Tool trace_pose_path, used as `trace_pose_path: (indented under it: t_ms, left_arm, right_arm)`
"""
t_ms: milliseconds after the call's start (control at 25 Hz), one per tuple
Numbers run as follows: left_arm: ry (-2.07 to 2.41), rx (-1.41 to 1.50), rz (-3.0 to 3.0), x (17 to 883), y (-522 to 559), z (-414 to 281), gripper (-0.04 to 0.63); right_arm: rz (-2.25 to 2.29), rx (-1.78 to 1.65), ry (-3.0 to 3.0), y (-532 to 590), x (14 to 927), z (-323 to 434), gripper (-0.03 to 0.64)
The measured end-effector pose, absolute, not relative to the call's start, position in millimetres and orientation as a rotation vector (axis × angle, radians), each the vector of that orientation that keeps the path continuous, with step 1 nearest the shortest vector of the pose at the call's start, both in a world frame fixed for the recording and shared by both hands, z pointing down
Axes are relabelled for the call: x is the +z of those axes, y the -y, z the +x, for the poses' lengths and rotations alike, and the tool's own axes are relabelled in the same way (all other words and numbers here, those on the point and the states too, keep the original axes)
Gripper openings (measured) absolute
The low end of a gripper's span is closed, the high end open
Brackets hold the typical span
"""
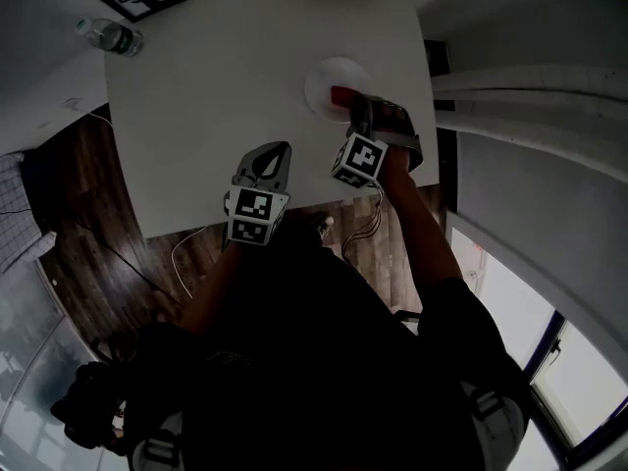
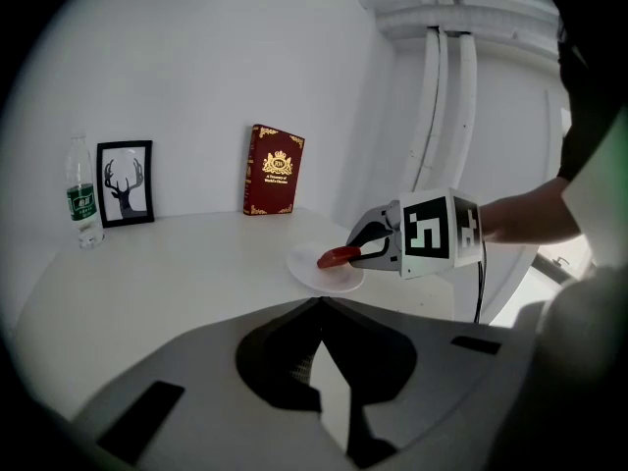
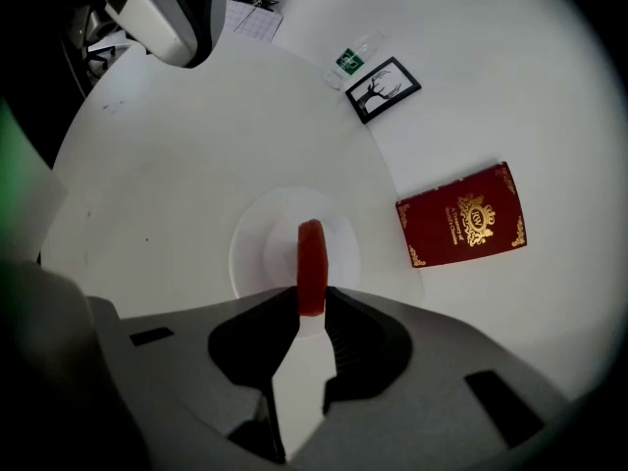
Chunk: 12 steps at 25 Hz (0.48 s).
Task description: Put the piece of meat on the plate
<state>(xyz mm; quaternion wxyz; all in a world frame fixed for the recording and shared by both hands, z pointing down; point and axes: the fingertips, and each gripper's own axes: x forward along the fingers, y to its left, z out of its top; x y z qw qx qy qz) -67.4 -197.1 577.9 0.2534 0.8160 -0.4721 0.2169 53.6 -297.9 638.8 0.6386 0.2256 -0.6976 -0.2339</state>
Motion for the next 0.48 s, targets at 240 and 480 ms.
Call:
trace_pose_path:
  t_ms: [240,480]
  left_arm:
    - [1.296,0.575,2.2,579.9,196.1,-68.2,0.002]
    - [1.313,0.564,2.191,579.5,194.2,-68.3,0.002]
  right_arm:
    - [0.48,-0.614,1.539,299.9,647.0,52.6,0.094]
    - [0.475,-0.654,1.528,309.7,638.1,44.3,0.095]
